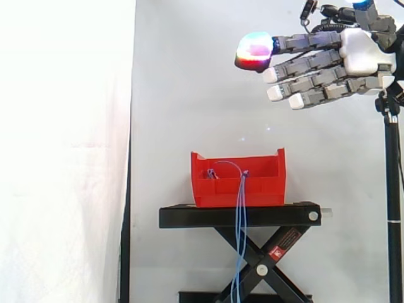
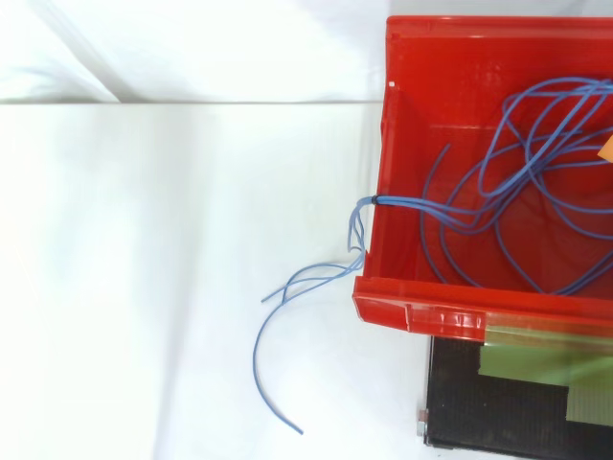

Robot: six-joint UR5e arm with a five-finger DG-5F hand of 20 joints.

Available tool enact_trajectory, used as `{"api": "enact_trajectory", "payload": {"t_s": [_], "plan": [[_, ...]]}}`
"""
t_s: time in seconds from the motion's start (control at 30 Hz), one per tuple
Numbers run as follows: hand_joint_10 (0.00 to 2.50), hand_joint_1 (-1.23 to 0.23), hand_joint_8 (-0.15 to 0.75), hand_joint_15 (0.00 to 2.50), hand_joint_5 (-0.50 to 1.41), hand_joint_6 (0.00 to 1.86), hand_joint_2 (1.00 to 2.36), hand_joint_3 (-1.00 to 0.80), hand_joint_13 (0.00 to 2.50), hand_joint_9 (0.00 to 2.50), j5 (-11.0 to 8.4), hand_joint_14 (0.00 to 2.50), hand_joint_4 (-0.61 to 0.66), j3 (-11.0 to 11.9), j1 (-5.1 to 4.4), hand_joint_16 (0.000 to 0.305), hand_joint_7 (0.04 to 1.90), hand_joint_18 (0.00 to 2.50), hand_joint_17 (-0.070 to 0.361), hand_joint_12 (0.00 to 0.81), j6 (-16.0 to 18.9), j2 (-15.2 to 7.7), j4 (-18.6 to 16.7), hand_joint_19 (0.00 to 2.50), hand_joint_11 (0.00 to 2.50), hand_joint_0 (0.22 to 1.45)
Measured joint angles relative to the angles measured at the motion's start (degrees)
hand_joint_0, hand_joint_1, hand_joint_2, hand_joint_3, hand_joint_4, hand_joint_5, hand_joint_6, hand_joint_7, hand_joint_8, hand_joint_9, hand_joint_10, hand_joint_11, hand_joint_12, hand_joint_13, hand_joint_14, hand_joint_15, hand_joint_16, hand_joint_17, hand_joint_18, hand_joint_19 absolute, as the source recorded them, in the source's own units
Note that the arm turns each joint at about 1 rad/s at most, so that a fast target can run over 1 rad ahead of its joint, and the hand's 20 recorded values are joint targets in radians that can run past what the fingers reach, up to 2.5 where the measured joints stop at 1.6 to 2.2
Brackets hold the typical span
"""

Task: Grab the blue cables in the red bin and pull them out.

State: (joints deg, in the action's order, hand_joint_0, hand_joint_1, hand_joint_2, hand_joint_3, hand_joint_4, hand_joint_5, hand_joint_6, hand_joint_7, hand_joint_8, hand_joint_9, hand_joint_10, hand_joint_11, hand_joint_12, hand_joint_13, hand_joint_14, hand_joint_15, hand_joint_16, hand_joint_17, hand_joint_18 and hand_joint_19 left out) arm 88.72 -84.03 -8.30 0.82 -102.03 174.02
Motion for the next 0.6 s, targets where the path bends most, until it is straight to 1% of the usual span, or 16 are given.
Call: {"api": "enact_trajectory", "payload": {"t_s": [0.1,0.2,0.3,0.4,0.43,0.6], "plan": [[0.00,-0.72,0.242,0.18,0.14,0.01,1.00,-1.00,0.00,0.13,-0.14,0.01,0.15,0.25,-0.25,0.057,0.15,0.00,0.128,0.368,-0.41,-0.70,-0.01,0.31,0.00,0.72],[0.00,-0.72,0.242,0.18,0.14,0.01,1.00,-1.00,0.00,0.14,-0.08,0.01,0.15,0.81,-0.44,0.057,0.15,0.00,0.128,0.366,-0.36,-2.09,-0.72,0.31,0.00,0.72],[0.00,-0.72,0.242,0.18,0.15,0.01,1.00,-1.00,0.00,0.14,0.21,0.01,0.15,2.16,-0.60,0.057,0.15,0.00,0.128,0.367,-0.31,-3.84,-1.35,0.32,0.00,0.72],[0.00,-0.72,0.244,0.18,0.16,0.01,1.00,-1.00,0.00,0.16,0.90,0.01,0.15,4.79,-0.71,0.056,0.15,0.00,0.127,0.368,-0.32,-6.11,-0.67,0.31,0.00,0.72],[0.00,-0.72,0.246,0.18,0.16,0.01,1.00,-1.00,0.00,0.16,1.30,0.01,0.15,6.19,-0.73,0.056,0.15,0.00,0.127,0.368,-0.31,-7.18,0.11,0.32,0.00,0.72],[0.00,-0.72,0.250,0.18,0.18,0.01,1.00,-1.00,0.00,0.18,2.88,0.01,0.16,11.57,-0.73,0.056,0.15,0.00,0.126,0.368,-0.36,-11.11,3.59,0.33,0.00,0.72]]}}
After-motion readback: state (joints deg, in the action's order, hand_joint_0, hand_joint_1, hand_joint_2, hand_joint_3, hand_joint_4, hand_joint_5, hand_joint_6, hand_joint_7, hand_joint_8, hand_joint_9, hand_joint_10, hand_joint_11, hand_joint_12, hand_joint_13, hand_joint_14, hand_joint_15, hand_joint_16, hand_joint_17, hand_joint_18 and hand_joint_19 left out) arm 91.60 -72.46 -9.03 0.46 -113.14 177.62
